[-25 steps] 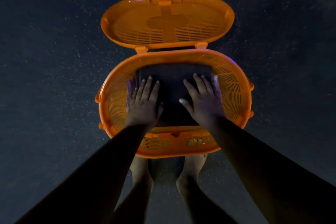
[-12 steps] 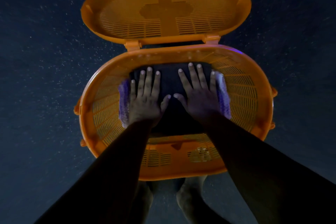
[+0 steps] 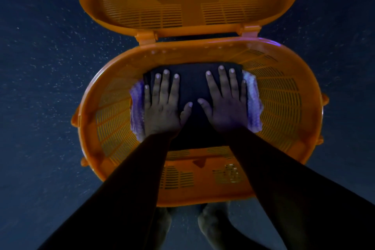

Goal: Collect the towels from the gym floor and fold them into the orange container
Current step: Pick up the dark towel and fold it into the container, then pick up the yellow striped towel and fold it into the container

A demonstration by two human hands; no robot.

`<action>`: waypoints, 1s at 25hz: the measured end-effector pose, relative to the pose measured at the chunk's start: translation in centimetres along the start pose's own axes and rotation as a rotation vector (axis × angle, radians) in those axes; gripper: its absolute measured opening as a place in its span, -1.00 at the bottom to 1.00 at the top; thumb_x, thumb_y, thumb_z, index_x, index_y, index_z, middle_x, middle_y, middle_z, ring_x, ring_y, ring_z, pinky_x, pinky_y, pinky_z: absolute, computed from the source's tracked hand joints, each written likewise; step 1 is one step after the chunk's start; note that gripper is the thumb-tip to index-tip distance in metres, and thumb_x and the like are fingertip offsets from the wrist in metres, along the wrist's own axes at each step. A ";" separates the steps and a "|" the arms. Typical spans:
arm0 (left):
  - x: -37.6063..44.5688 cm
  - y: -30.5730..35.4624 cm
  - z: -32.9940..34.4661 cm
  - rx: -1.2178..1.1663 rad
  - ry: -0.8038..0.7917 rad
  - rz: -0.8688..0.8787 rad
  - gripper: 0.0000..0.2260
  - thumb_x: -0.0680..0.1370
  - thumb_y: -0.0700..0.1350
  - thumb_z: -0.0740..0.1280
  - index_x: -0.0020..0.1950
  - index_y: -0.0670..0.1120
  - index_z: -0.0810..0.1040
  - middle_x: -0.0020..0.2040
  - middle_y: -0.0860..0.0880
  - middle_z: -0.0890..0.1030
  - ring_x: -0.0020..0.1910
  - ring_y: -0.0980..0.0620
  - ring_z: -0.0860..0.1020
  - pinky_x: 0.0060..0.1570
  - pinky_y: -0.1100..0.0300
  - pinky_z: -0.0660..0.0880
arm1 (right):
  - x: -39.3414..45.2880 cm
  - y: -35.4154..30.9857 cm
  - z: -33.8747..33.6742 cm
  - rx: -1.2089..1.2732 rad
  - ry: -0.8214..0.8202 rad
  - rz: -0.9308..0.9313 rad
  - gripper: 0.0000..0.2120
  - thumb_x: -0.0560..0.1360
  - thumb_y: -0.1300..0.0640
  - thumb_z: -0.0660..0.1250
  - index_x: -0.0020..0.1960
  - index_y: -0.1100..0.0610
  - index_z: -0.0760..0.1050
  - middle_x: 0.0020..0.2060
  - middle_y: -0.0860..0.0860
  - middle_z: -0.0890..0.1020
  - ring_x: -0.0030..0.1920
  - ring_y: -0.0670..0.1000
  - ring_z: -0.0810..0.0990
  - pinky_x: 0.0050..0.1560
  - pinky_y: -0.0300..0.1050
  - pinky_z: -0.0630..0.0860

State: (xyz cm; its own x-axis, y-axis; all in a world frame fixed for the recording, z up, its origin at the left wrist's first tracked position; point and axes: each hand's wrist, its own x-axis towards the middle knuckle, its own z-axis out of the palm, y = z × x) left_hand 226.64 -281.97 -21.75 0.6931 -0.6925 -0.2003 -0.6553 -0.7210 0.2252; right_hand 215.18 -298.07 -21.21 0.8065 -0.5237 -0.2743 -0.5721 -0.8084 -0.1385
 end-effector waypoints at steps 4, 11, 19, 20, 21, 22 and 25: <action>0.3 -0.1 -0.2 0.013 -0.006 -0.003 -0.28 0.61 0.28 0.16 0.67 -0.06 0.10 0.66 -0.14 0.13 0.64 -0.14 0.08 0.58 -0.21 0.04 | 0.0 -0.1 -0.2 0.014 -0.004 0.009 -0.32 0.62 -0.34 -0.01 0.65 -0.07 0.04 0.64 0.06 0.06 0.63 0.17 -0.02 0.55 0.33 0.00; 0.1 0.1 -3.1 0.039 -0.158 0.001 -0.27 0.62 0.33 0.06 0.68 -0.05 0.04 0.67 -0.13 0.09 0.65 -0.11 0.05 0.57 -0.20 0.05 | -0.2 -1.0 -2.7 -0.036 -0.116 0.038 -0.32 0.62 -0.33 -0.01 0.65 -0.08 0.03 0.64 0.07 0.07 0.63 0.16 0.03 0.54 0.35 0.03; -6.3 2.0 -25.8 -0.053 -0.595 -0.093 -0.23 0.61 0.37 0.08 0.68 0.01 -0.06 0.68 -0.11 -0.05 0.66 -0.10 -0.04 0.58 -0.08 -0.03 | -7.8 -6.0 -23.2 0.058 -0.486 0.125 -0.29 0.59 -0.36 -0.01 0.65 -0.10 -0.06 0.65 0.03 0.01 0.64 0.09 -0.04 0.56 0.25 0.03; -7.8 2.4 -29.5 -0.053 -0.620 -0.115 -0.23 0.61 0.37 0.09 0.68 0.01 -0.06 0.68 -0.10 -0.06 0.66 -0.10 -0.04 0.58 -0.08 -0.03 | -9.1 -7.1 -27.0 0.064 -0.520 0.126 -0.28 0.60 -0.36 0.02 0.65 -0.10 -0.07 0.65 0.02 0.00 0.64 0.08 -0.04 0.56 0.24 0.03; -9.3 2.8 -33.4 -0.059 -0.638 -0.141 -0.22 0.61 0.38 0.09 0.68 0.00 -0.06 0.69 -0.10 -0.06 0.66 -0.10 -0.04 0.59 -0.09 -0.02 | -10.5 -8.4 -31.0 0.074 -0.554 0.126 -0.28 0.60 -0.35 0.03 0.65 -0.11 -0.09 0.65 0.02 -0.02 0.64 0.07 -0.05 0.56 0.24 0.02; -11.1 3.2 -37.2 -0.064 -0.651 -0.169 -0.22 0.61 0.39 0.08 0.68 0.00 -0.05 0.69 -0.11 -0.06 0.66 -0.10 -0.03 0.59 -0.10 -0.02 | -12.2 -9.5 -34.8 0.088 -0.582 0.125 -0.28 0.61 -0.35 0.04 0.65 -0.11 -0.11 0.65 0.00 -0.04 0.64 0.06 -0.07 0.56 0.23 -0.01; -16.8 4.4 -47.4 -0.085 -0.656 -0.271 -0.19 0.59 0.42 0.05 0.68 0.01 -0.10 0.68 -0.11 -0.08 0.66 -0.12 -0.04 0.58 -0.14 -0.03 | -17.0 -12.4 -44.4 0.094 -0.630 0.090 -0.28 0.61 -0.35 0.04 0.65 -0.13 -0.13 0.65 -0.03 -0.08 0.64 0.05 -0.11 0.56 0.24 -0.07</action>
State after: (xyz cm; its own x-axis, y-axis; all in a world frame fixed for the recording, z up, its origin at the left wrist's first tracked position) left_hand 226.38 -272.30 27.84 0.4873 -0.3804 -0.7861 -0.4408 -0.8842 0.1546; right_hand 215.21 -291.11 27.39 0.5285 -0.3070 -0.7915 -0.6671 -0.7268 -0.1635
